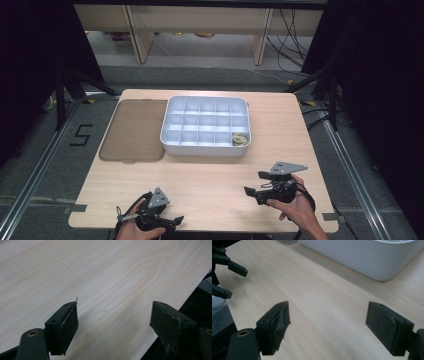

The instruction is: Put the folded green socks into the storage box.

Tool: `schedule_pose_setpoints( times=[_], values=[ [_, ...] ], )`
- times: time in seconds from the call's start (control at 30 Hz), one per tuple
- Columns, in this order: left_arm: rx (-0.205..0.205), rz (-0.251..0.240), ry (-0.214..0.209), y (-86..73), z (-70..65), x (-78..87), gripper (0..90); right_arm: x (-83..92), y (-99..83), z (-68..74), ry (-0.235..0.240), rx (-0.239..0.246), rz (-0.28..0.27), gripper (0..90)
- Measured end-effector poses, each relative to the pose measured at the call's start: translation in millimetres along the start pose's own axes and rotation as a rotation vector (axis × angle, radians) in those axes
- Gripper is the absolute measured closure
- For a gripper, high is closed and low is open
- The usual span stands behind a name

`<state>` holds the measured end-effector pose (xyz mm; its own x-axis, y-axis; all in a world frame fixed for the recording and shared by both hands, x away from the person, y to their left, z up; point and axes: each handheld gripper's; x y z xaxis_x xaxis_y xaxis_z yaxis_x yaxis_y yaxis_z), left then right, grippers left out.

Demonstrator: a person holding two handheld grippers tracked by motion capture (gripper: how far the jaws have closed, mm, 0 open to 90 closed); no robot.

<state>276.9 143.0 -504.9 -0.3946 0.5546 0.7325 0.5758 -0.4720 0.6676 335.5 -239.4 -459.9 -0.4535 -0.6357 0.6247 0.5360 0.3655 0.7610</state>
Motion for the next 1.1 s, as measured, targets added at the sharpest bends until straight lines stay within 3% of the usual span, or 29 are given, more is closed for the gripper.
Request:
schedule_pose_setpoints(
  times=[0.03,0.17,0.23,0.27,0.3,0.37,0.43,0.57,0.63,0.7,0.73,0.77,0.8,0.83,0.87,0.93,1.0,1.03,1.07,1.1],
  values=[
    [0.000,-0.001,0.001,-0.1,-0.1,0.1,21.8,0.5,-1.7,3.4,-0.013,-0.029,-0.001,19.9],
    [-0.009,0.004,0.001,0.4,-0.7,0.3,21.8,0.7,-7.4,3.9,-0.025,-0.003,0.001,19.6],
    [0.001,0.003,0.006,-0.1,-1.2,-0.4,21.8,-0.1,-10.8,6.2,-0.024,-0.019,0.012,19.3],
    [-0.004,0.003,0.006,0.1,-1.2,-0.1,21.8,-0.6,-11.4,3.9,-0.020,0.018,0.005,19.1],
    [-0.006,0.002,0.002,0.2,-1.5,0.3,21.8,-0.1,-14.0,7.2,-0.010,-0.025,0.014,18.9],
    [-0.008,0.000,0.000,-0.1,-1.3,-0.1,21.8,-0.3,-17.6,5.7,-0.004,-0.003,0.014,18.2],
    [-0.003,0.004,0.006,-0.1,-1.7,-0.4,21.8,0.2,-19.7,7.7,-0.023,-0.023,0.020,17.9],
    [-0.016,0.008,0.002,-0.1,-1.6,-0.6,21.8,-0.3,-25.6,7.6,0.000,-0.014,0.011,17.3],
    [-0.005,0.003,0.000,-0.2,-2.5,-0.7,21.8,2.0,-28.8,11.6,-0.018,-0.045,0.023,16.3],
    [-0.003,0.000,-0.005,-0.2,-2.7,-0.6,21.8,1.3,-31.7,8.7,-0.007,-0.007,0.006,16.3],
    [-0.036,0.010,0.007,0.3,-0.7,0.1,21.8,2.9,-33.0,12.3,-0.013,-0.046,0.031,16.3],
    [-0.013,0.002,-0.002,-0.1,-2.7,-0.3,21.8,2.1,-35.0,10.1,-0.013,-0.020,0.015,16.3],
    [-0.007,0.007,0.003,-0.3,-2.8,-0.7,21.8,3.2,-36.4,12.0,-0.008,-0.040,0.030,16.2],
    [-0.018,0.006,-0.001,0.0,-2.7,-0.6,21.8,4.5,-37.7,11.5,-0.027,-0.023,0.026,16.1],
    [-0.031,0.008,-0.005,0.2,-2.4,-0.1,21.8,4.3,-39.3,12.4,-0.017,-0.029,0.023,16.1],
    [-0.015,0.008,0.006,-0.3,-3.2,-0.6,21.8,5.1,-42.2,11.1,0.001,-0.019,0.024,16.1],
    [-0.007,0.006,0.005,-0.5,-3.6,-1.6,21.8,7.9,-45.0,16.5,-0.025,-0.047,0.033,16.2],
    [-0.008,0.005,0.006,-0.4,-3.6,-1.5,21.8,7.9,-46.4,16.0,-0.008,-0.024,0.024,16.2],
    [-0.007,0.004,0.005,-0.5,-3.6,-1.5,21.8,8.9,-47.0,15.3,-0.025,-0.011,0.025,16.2],
    [-0.007,0.004,0.005,-0.5,-3.6,-1.5,21.8,8.9,-48.5,17.3,0.009,-0.030,0.027,16.2]
  ],
)
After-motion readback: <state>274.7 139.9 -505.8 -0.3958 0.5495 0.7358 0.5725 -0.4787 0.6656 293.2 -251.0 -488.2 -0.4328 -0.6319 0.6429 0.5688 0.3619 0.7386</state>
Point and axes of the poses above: each handheld gripper's, and its own axes: x roughly backward along the jaws, y roughly out of its top, z roughly to its left, and after that the axes turned 2 degrees about -y, right-handed
